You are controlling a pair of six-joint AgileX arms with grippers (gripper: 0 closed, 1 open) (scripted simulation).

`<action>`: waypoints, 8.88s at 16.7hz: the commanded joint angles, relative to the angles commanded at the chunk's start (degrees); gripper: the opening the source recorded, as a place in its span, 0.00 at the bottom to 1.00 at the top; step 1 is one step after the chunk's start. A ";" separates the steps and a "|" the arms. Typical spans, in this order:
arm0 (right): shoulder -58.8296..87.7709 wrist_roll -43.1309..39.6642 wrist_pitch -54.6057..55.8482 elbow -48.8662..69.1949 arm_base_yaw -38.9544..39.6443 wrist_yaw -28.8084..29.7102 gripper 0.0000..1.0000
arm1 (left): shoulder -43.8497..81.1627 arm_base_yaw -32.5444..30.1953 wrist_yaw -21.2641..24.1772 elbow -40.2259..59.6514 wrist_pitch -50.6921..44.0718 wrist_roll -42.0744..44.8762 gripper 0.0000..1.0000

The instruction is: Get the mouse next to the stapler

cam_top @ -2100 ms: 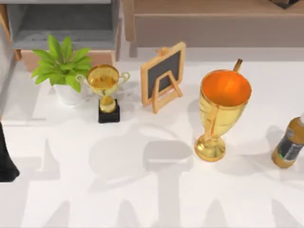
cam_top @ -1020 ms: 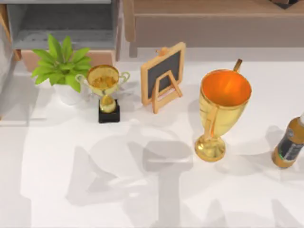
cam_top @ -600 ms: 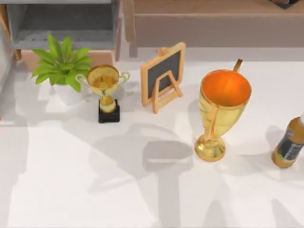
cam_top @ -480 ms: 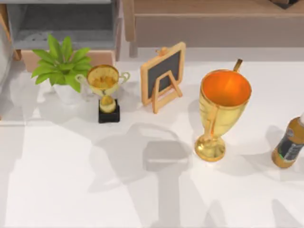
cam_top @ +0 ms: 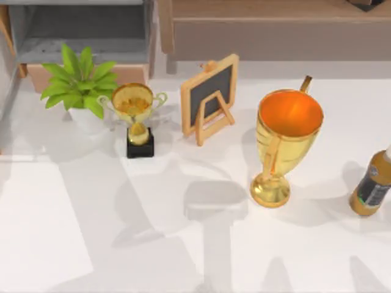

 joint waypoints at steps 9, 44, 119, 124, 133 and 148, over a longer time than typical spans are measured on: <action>0.00 0.00 0.00 0.00 0.00 0.00 1.00 | 3.26 -0.31 0.20 3.32 -1.10 0.29 1.00; 0.00 0.00 0.00 0.00 0.00 0.00 1.00 | 3.70 -0.55 0.23 -2.47 5.21 0.21 0.10; 0.00 0.00 0.00 0.00 0.00 0.00 1.00 | -52.93 10.75 0.30 -84.71 35.30 10.51 0.00; 0.00 0.00 0.00 0.00 0.00 0.00 1.00 | -51.48 10.69 0.29 -86.47 35.71 10.44 0.00; 0.00 0.00 0.00 0.00 0.00 0.00 1.00 | -50.68 10.69 0.28 -87.28 35.63 10.44 0.23; 0.00 0.00 0.00 0.00 0.00 0.00 1.00 | -50.68 10.69 0.28 -87.28 35.63 10.44 1.00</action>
